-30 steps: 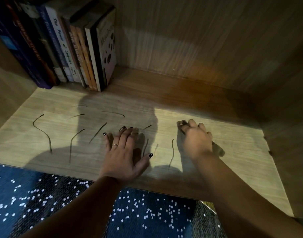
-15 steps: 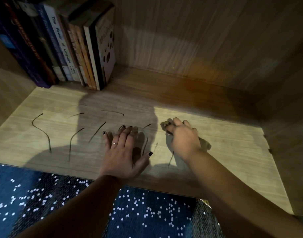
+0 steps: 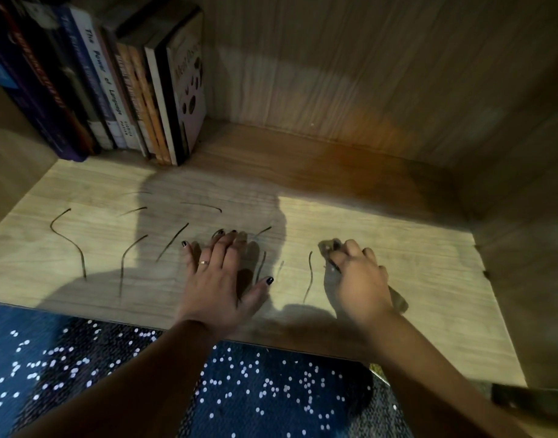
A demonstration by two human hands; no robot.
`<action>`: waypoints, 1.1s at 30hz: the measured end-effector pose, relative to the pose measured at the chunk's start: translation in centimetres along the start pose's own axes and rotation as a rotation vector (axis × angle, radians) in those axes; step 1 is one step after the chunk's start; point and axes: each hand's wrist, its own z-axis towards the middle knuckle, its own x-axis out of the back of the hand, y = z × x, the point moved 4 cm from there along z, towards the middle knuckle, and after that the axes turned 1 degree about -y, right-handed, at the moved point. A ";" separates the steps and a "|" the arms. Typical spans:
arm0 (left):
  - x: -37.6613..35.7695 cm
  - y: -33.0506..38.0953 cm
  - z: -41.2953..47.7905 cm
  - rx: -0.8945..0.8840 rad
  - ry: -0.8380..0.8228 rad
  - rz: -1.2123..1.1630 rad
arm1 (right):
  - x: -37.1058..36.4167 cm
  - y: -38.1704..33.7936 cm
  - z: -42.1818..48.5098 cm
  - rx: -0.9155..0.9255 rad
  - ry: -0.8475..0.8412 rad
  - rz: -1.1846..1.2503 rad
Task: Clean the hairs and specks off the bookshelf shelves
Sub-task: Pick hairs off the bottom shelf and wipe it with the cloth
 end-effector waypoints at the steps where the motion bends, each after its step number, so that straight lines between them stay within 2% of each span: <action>1: 0.0 0.0 0.0 0.004 -0.006 -0.005 | -0.2 0.0 -1.2 -0.004 0.006 -0.001; 7: 0.1 0.0 0.0 0.001 -0.007 -0.009 | -1.0 0.1 -4.6 -0.010 0.023 0.015; 19: -0.1 -0.1 0.2 0.015 0.026 0.000 | 0.8 -1.8 3.4 -0.067 0.011 0.012; 33: 0.1 0.0 0.2 0.019 0.023 -0.003 | -0.4 -2.2 -1.7 0.104 -0.056 0.041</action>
